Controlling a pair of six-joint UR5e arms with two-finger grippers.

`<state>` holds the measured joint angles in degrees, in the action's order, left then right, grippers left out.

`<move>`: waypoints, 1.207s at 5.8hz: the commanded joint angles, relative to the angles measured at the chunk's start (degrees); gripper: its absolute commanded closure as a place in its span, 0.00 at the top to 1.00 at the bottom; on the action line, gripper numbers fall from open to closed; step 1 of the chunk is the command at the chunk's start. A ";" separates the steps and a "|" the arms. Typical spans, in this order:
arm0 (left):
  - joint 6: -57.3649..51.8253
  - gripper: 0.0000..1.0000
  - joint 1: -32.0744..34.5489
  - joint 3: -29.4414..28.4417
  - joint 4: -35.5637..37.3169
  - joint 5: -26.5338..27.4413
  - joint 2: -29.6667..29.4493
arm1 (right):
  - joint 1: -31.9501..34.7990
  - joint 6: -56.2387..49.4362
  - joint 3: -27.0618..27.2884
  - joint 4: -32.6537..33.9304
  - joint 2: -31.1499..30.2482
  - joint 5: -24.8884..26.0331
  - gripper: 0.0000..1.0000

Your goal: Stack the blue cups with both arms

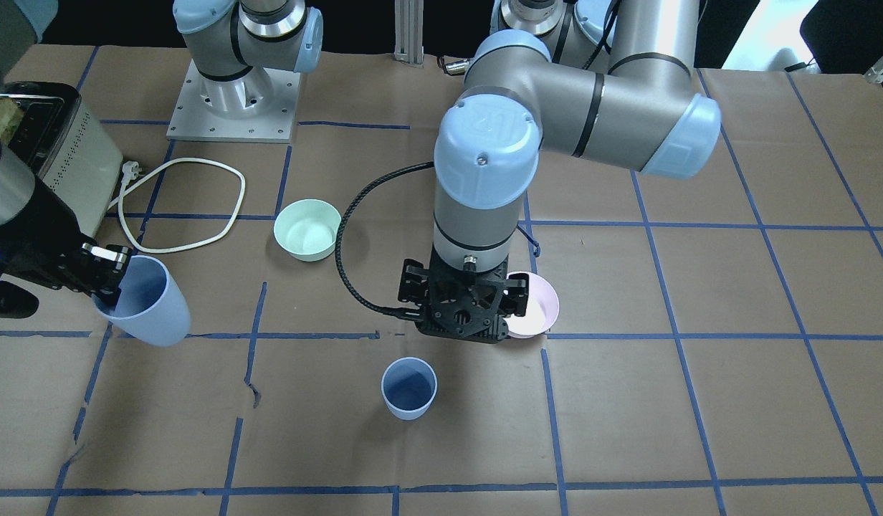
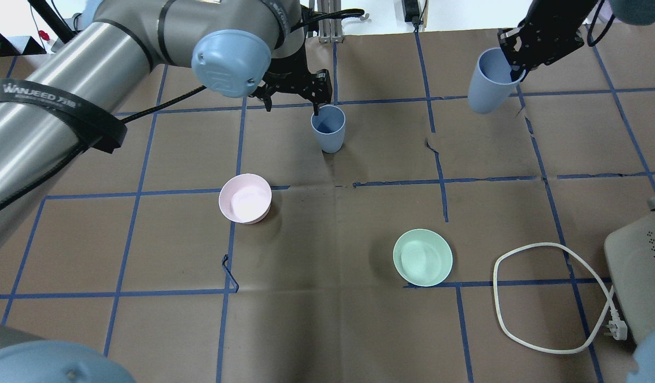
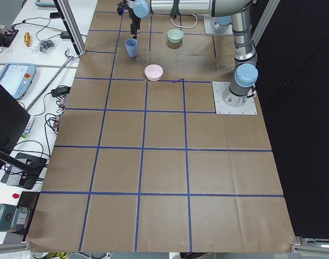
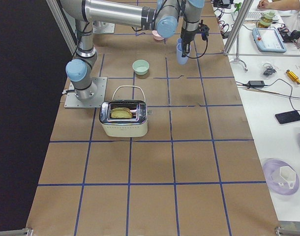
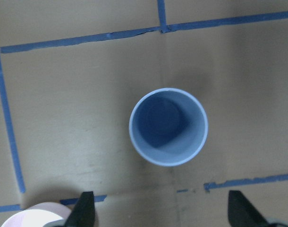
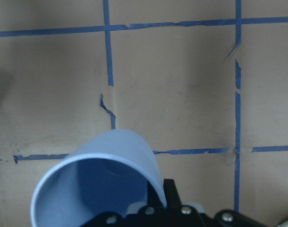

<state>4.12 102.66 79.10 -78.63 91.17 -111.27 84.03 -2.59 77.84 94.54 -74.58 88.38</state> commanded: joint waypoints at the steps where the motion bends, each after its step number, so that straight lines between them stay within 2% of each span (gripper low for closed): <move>1: -9.44 0.99 -8.66 8.49 -1.26 -0.21 9.54 | 9.26 12.97 -5.12 0.20 4.24 -0.14 0.09; 2: -9.83 0.99 -9.83 9.13 -4.48 -0.03 13.14 | 14.62 20.01 -9.16 0.29 7.40 -0.05 0.09; 3: -9.40 0.99 -10.10 7.40 -10.95 -0.29 16.75 | 19.37 26.60 -12.59 0.29 10.56 -0.14 0.09; 4: -9.92 0.99 -10.28 7.12 -11.11 -0.03 18.79 | 22.99 31.98 -14.97 0.29 12.68 -0.14 0.09; 6: -9.05 0.99 -10.37 7.03 -10.49 0.06 18.19 | 23.81 31.95 -14.91 0.38 15.50 0.03 0.09; 7: -8.78 0.99 -10.28 7.12 -10.67 0.49 19.15 | 23.81 32.29 -14.74 4.12 18.39 0.12 0.09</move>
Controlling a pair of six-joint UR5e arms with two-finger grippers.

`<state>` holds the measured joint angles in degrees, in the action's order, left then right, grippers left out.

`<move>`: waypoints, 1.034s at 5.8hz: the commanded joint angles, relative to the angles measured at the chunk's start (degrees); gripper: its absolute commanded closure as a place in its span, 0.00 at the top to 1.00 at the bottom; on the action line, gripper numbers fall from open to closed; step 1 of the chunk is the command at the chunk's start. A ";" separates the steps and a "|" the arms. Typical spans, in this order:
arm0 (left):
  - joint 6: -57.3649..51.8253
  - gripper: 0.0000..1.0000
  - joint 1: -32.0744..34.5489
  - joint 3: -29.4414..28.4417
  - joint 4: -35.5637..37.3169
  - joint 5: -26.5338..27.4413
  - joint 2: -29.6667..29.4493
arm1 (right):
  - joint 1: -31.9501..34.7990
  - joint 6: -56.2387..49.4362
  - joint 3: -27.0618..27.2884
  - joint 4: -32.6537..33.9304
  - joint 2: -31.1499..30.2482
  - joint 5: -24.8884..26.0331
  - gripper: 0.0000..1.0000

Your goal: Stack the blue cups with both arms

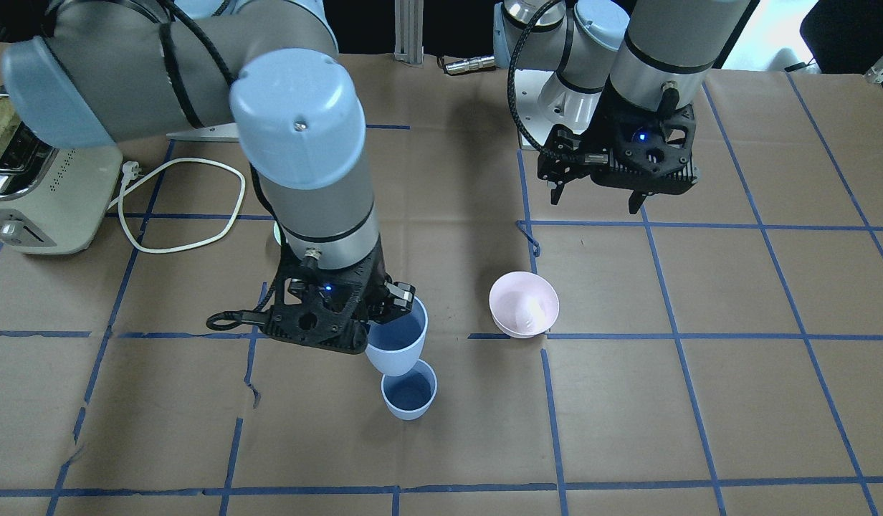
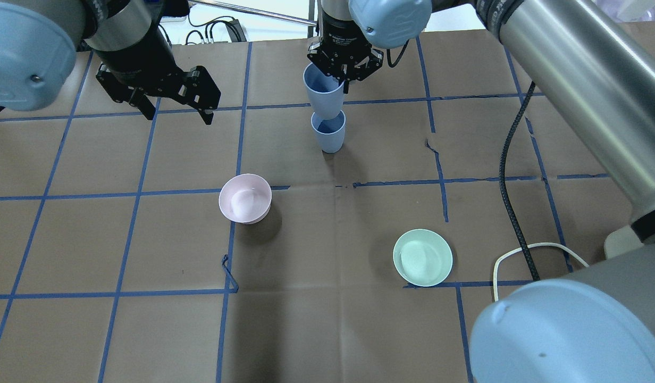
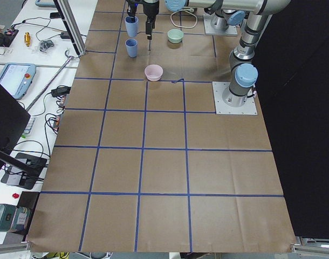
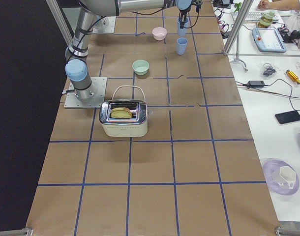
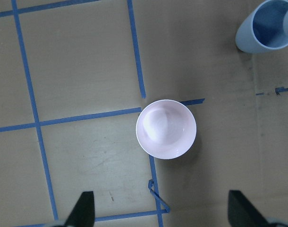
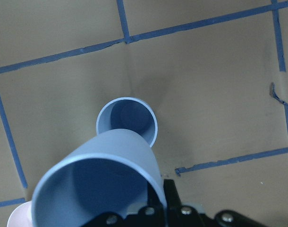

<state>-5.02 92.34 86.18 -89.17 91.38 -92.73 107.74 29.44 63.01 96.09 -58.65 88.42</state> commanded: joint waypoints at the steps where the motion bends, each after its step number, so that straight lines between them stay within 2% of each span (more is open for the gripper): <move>1: 3.14 0.99 0.03 0.04 -0.74 -0.40 0.62 | 0.10 0.35 0.18 3.83 4.48 0.09 0.09; 2: 7.70 0.99 -0.15 -0.04 -0.74 -1.37 0.79 | 0.10 0.09 1.05 3.84 4.77 0.53 0.09; 4: 8.01 0.99 -2.60 0.57 -1.27 -2.25 2.20 | 0.01 -0.26 4.99 5.93 4.77 0.88 0.10; 5: 8.01 0.99 -2.61 0.66 -1.27 -4.08 2.12 | -0.25 -0.52 5.27 7.69 4.77 0.88 0.73; 6: 8.01 0.99 -2.61 0.66 -1.36 -3.93 2.38 | -0.86 -0.61 4.41 8.05 4.42 0.36 1.00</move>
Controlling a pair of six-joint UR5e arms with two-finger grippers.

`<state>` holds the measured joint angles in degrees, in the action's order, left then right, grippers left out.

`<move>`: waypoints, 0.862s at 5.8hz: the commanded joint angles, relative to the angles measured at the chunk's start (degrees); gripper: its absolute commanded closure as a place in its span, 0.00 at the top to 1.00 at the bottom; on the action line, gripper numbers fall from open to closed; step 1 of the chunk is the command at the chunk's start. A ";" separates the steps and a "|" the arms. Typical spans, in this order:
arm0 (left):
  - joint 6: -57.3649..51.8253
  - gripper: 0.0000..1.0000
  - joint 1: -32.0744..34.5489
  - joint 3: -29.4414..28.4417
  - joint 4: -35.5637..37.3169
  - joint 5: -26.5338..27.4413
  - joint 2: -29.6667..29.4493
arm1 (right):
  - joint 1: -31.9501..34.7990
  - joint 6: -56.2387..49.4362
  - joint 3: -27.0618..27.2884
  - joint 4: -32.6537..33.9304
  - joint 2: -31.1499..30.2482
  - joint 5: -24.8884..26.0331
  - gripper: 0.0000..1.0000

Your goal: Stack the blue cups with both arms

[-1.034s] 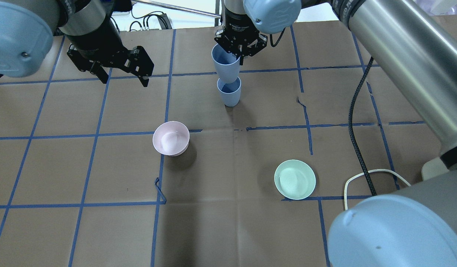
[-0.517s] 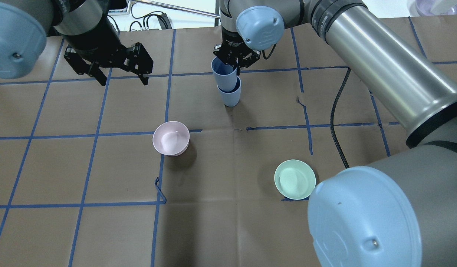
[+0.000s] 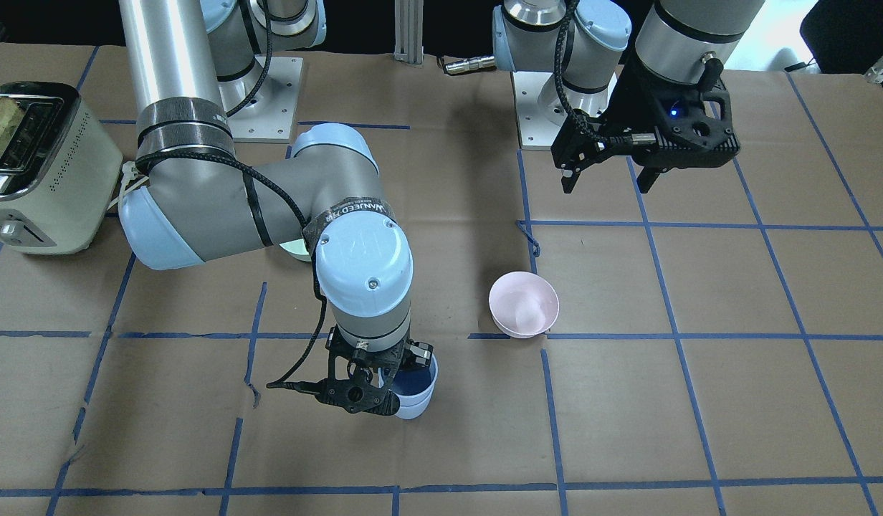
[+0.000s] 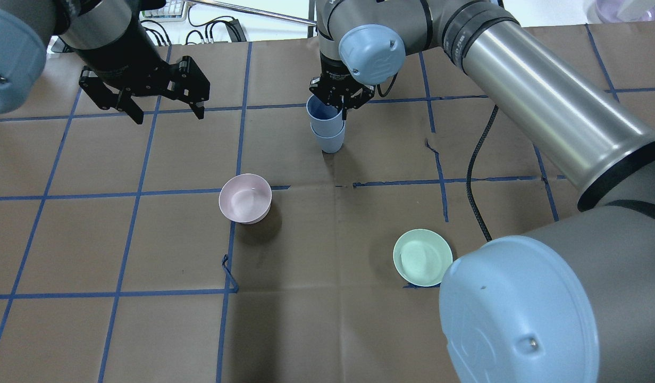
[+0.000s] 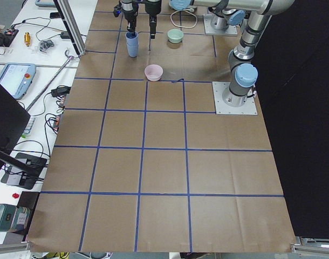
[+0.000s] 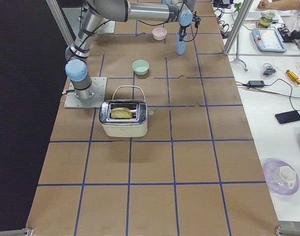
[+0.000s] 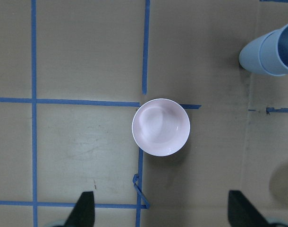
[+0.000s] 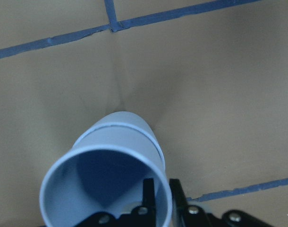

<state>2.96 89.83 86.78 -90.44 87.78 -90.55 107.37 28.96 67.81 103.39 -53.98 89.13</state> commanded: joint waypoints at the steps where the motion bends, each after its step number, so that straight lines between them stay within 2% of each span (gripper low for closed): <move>1: 0.02 0.99 -0.18 0.06 -0.08 -0.24 0.28 | -1.37 -0.14 -2.66 0.59 -1.03 -0.71 1.00; 2: -0.06 0.99 -0.27 0.06 0.00 -0.24 0.28 | -2.77 -0.40 -4.68 -1.67 -2.52 -0.54 1.00; 4: -0.06 0.99 -0.18 0.23 -0.08 -0.24 0.46 | -8.81 -12.12 -3.74 -17.78 -10.84 0.25 1.00; 5: -0.06 0.99 -0.18 0.32 -0.08 -0.24 0.46 | -12.24 -18.44 -0.52 -23.44 -16.37 0.60 1.00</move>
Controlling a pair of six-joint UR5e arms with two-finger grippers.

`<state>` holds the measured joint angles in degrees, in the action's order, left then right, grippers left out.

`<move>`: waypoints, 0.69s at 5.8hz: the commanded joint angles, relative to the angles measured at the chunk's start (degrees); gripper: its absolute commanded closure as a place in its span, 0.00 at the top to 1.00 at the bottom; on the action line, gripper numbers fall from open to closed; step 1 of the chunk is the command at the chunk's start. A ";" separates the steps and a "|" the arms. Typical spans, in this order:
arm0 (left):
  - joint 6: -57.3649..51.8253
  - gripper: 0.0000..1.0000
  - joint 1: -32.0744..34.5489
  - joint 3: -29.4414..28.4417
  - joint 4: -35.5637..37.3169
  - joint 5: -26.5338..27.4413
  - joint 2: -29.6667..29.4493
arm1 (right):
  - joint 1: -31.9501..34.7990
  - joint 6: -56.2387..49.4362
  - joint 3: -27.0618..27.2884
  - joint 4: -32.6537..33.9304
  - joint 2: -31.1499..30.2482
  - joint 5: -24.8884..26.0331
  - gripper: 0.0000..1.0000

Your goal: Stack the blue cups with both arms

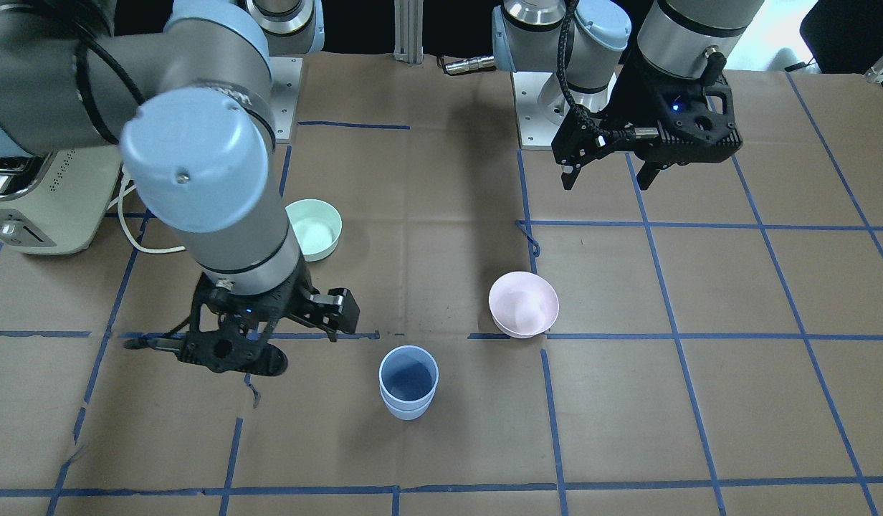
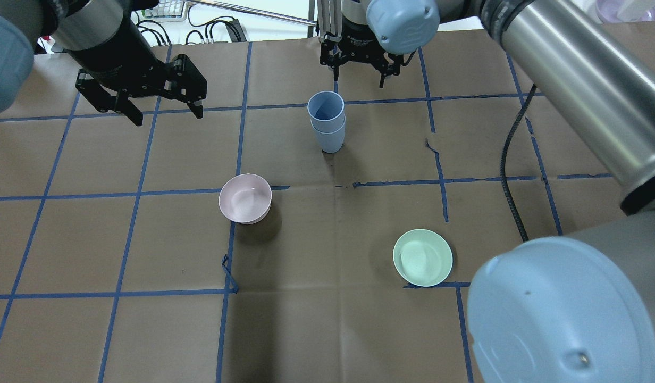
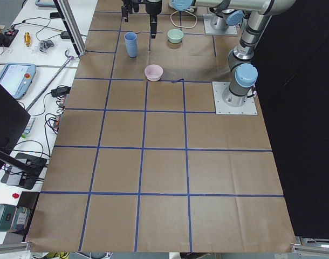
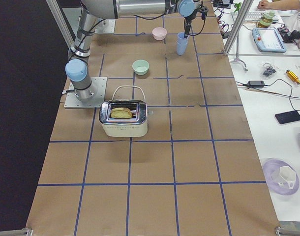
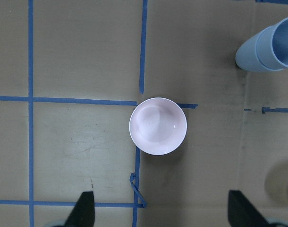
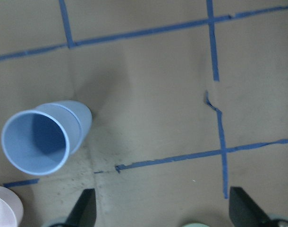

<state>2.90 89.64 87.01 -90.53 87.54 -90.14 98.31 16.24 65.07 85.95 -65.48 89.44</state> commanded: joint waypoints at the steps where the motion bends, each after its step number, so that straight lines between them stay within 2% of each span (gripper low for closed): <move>1: 0.00 0.99 0.01 0.09 0.00 0.00 0.05 | -6.70 -10.04 9.82 -7.71 -12.84 1.42 1.00; 2: 0.00 0.99 0.01 0.09 0.00 -0.09 0.05 | -9.60 -12.17 16.95 -6.95 -19.88 1.78 1.00; 3: 0.00 0.99 0.01 0.18 0.00 -0.09 0.05 | -9.81 -10.97 20.67 -6.59 -22.90 1.44 1.00; 4: 0.00 0.99 0.01 0.26 0.00 -0.09 0.14 | -9.63 -10.00 22.02 -4.32 -22.93 1.35 1.00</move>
<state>2.90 89.65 87.20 -90.53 87.46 -90.07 88.83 5.49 84.80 80.00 -87.19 90.90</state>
